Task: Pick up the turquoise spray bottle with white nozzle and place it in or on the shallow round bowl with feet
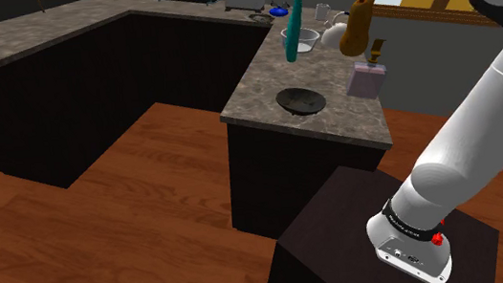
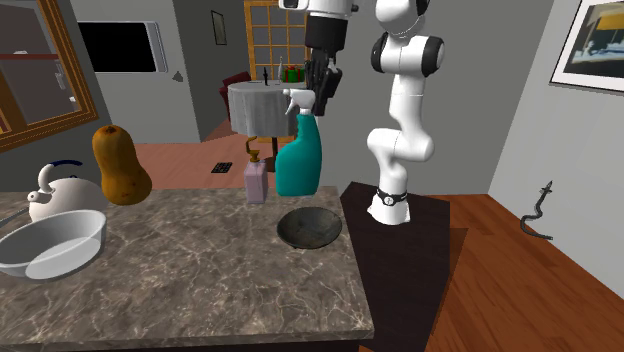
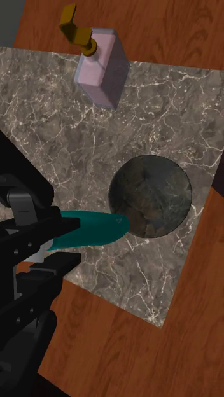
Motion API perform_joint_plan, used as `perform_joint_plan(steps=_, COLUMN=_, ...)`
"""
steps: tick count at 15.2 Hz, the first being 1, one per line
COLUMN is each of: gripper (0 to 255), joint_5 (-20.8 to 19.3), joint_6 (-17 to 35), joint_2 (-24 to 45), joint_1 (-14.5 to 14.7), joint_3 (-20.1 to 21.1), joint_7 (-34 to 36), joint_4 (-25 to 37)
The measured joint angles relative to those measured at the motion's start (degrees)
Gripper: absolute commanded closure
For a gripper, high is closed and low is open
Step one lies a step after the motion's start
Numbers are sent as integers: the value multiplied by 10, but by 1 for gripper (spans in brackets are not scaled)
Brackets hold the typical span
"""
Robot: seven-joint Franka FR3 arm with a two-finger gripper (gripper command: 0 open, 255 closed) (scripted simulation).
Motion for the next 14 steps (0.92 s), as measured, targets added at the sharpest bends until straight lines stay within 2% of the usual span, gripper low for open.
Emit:
perform_joint_plan(steps=5, gripper=255, joint_5=-2, joint_6=-15, joint_2=-71, joint_1=-13, joint_3=-15, joint_7=-30, joint_4=-51)
perform_joint_plan(steps=14, gripper=255, joint_5=-2, joint_6=56, joint_2=-116, joint_1=-15, joint_3=-19, joint_7=-27, joint_4=-169)
